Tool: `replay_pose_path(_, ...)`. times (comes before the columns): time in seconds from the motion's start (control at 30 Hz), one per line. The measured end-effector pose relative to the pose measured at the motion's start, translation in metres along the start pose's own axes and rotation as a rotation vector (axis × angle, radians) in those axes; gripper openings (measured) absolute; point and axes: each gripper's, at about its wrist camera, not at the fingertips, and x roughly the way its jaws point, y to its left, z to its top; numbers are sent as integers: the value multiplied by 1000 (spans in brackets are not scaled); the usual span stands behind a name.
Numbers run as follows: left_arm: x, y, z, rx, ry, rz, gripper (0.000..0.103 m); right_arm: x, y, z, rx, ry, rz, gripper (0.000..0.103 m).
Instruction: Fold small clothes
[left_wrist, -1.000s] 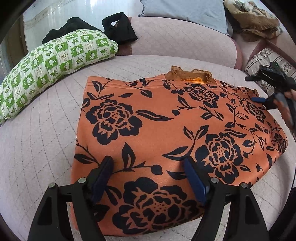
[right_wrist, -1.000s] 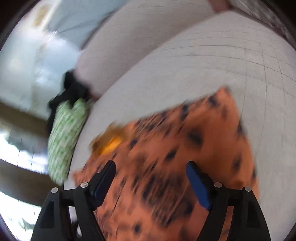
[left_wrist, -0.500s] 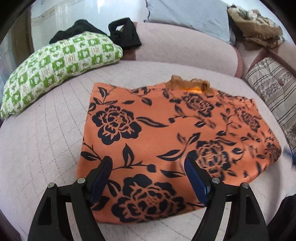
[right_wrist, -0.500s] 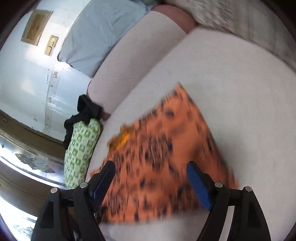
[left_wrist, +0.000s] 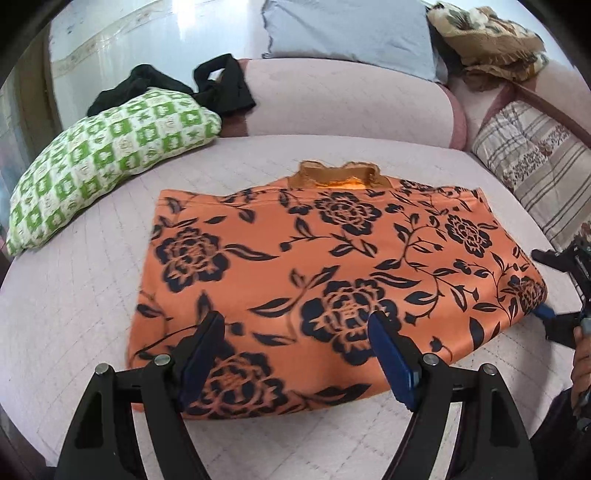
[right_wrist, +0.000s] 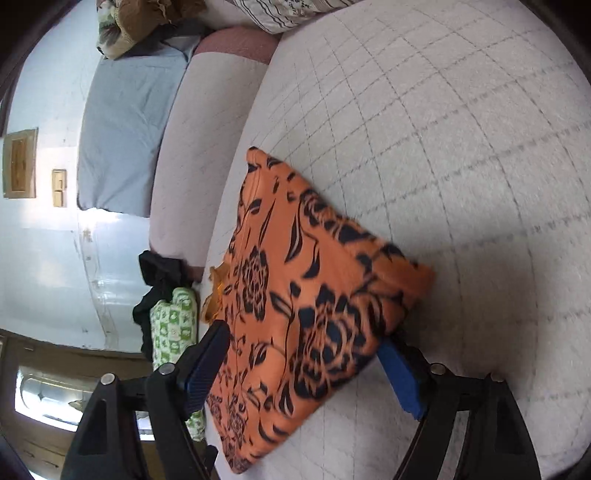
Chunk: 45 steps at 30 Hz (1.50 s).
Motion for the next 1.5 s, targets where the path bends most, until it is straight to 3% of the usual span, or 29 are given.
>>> replay_pose_path(0.07, 6, -7, 2, 10, 6, 7, 80, 1, 2, 1, -11, -2, -32, 60)
replay_pose_path(0.2, 15, -16, 8, 11, 7, 1, 80, -3, 7, 0, -72, -31, -78, 60)
replay_pose_path(0.33, 56, -28, 4, 56, 118, 37, 80, 1, 6, 3, -89, -31, -83, 62)
replay_pose_path(0.4, 55, -32, 3, 88, 91, 52, 81, 3, 10, 4, -103, -25, -86, 63)
replay_pose_path(0.5, 45, -25, 9, 35, 84, 0, 81, 10, 20, 4, -151, -15, -99, 59)
replay_pose_path(0.53, 42, -20, 11, 20, 74, 3, 81, 11, 19, 5, -155, -15, -109, 57)
replay_pose_path(0.6, 32, -5, 12, -12, 50, 11, 81, 8, 10, 9, -149, -8, -137, 33)
replay_pose_path(0.67, 24, 17, 8, -67, 34, 21, 81, 6, 5, 11, -163, 0, -158, 21)
replay_pose_path(0.77, 32, 44, -2, -105, 75, 57, 81, 0, 6, 13, -209, -6, -187, 18)
replay_pose_path(0.97, 25, 52, -5, -120, 59, 60, 81, -21, -7, 16, -195, 1, -199, 22)
replay_pose_path(1.03, 19, 45, 2, -113, 39, 29, 81, -32, 2, 19, -247, -2, -243, 36)
replay_pose_path(1.1, 17, 35, 7, -93, 21, 11, 81, -49, 15, 28, -291, -67, -255, 69)
replay_pose_path(1.17, 21, 24, 12, -83, 20, -13, 81, -55, 34, 43, -337, -112, -235, 72)
replay_pose_path(1.23, 30, 14, 15, -71, 26, -25, 81, -35, 56, 64, -389, -45, -172, 72)
replay_pose_path(1.3, 40, 8, 15, -55, 47, -29, 81, 7, 79, 86, -464, 78, -146, 72)
replay_pose_path(1.4, 48, 2, 9, -39, 67, -19, 81, 66, 104, 107, -590, 155, -223, 72)
replay_pose_path(1.5, 50, 1, 7, -27, 59, -14, 81, 117, 109, 124, -593, 237, -278, 70)
